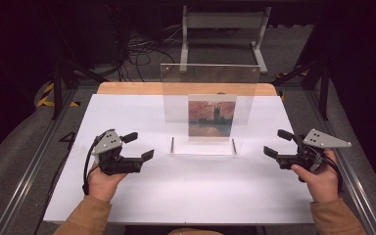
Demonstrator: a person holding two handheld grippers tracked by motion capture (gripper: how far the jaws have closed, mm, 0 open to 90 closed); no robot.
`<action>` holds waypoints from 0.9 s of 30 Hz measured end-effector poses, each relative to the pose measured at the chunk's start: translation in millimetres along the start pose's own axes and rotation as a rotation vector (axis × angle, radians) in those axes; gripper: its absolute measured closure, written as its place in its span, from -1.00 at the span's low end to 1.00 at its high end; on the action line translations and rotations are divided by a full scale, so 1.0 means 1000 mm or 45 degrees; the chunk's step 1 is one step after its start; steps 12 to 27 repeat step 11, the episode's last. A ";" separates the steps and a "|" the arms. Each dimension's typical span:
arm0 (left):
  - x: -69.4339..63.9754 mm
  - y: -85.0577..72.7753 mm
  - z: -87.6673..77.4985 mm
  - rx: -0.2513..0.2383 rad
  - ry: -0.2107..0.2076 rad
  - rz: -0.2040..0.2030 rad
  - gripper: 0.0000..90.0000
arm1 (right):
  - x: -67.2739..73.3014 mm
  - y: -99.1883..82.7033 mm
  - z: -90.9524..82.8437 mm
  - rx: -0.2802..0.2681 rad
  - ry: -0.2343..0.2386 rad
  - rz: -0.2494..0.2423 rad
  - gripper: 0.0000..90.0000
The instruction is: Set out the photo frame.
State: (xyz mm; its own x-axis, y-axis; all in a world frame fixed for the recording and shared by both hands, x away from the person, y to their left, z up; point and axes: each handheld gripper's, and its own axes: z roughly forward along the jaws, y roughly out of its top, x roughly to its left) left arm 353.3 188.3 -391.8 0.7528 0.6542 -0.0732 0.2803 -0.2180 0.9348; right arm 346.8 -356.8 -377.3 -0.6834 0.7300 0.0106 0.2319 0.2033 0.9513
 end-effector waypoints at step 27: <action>0.010 -0.022 -0.011 -0.012 0.031 -0.078 -0.69 | 0.002 -0.020 0.010 0.038 0.019 0.017 -0.66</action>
